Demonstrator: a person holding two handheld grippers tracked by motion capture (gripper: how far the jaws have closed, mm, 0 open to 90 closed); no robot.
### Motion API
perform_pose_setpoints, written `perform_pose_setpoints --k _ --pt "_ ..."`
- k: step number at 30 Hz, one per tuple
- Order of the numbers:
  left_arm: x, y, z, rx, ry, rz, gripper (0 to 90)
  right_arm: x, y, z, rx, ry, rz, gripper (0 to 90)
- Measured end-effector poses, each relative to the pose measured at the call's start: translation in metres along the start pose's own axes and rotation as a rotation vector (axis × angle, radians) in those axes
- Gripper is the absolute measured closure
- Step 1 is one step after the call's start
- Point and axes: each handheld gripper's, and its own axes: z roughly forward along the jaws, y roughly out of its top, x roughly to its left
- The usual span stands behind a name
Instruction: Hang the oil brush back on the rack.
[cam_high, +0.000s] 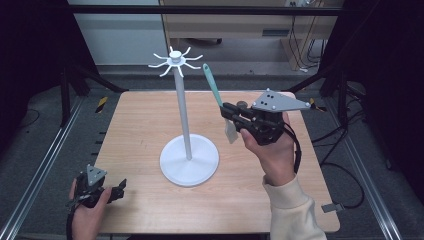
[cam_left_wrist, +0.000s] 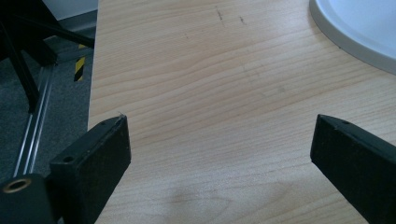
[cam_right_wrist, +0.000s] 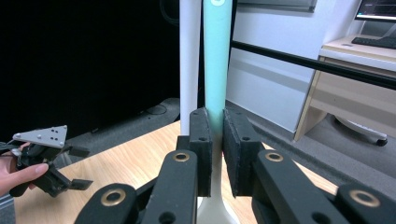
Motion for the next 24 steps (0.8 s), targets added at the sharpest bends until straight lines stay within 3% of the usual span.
perform_pose_setpoints --k 24 --pt "0.001 0.0 -0.001 -0.006 0.006 -0.004 4.7 0.0 0.005 0.021 0.044 0.031 0.003 82.6"
